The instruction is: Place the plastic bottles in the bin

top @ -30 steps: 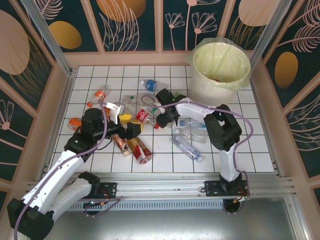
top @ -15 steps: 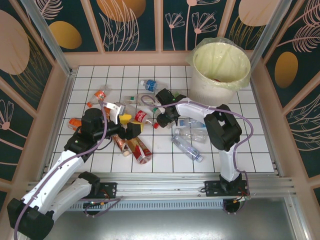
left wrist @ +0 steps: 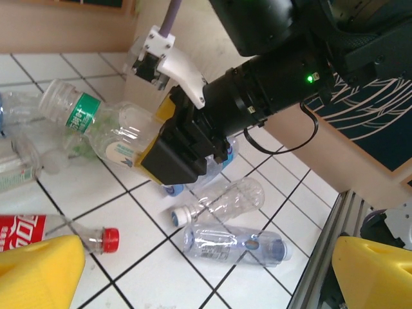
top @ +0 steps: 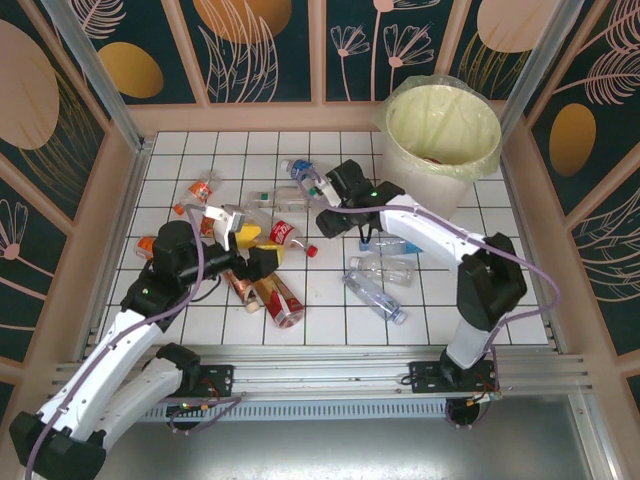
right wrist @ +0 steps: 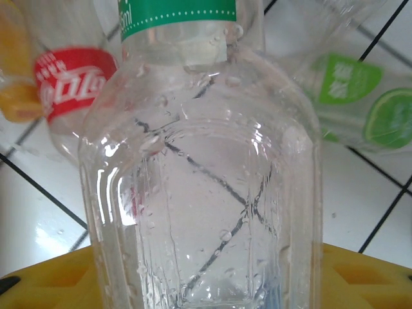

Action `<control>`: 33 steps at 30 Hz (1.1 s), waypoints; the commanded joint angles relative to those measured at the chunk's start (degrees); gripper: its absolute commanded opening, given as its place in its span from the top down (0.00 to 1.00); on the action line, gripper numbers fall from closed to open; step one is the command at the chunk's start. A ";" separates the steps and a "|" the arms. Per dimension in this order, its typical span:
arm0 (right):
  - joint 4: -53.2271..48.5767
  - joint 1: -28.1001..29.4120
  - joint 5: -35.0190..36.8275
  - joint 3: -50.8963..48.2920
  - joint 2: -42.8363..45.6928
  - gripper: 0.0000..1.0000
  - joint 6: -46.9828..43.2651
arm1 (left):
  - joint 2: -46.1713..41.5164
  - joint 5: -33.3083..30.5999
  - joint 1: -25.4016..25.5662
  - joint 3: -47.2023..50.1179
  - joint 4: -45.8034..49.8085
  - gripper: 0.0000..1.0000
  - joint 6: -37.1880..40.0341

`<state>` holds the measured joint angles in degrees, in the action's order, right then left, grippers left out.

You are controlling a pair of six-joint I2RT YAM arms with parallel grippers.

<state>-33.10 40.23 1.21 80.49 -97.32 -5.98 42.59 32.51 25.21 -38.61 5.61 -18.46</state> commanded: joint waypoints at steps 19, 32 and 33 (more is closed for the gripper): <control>5.87 -2.33 -0.11 9.51 12.75 0.39 2.97 | -9.45 -1.99 0.36 4.86 -10.70 0.01 -2.39; 10.74 -11.48 7.03 14.06 15.37 0.39 3.47 | -14.09 -7.75 0.36 6.53 -12.10 0.01 -2.83; 11.01 -12.20 7.23 14.16 15.51 0.39 3.30 | -14.45 -8.25 0.36 6.61 -12.11 0.01 -2.66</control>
<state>-25.54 29.93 4.82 92.14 -84.33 -3.68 29.21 26.55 25.21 -32.56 -4.10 -20.91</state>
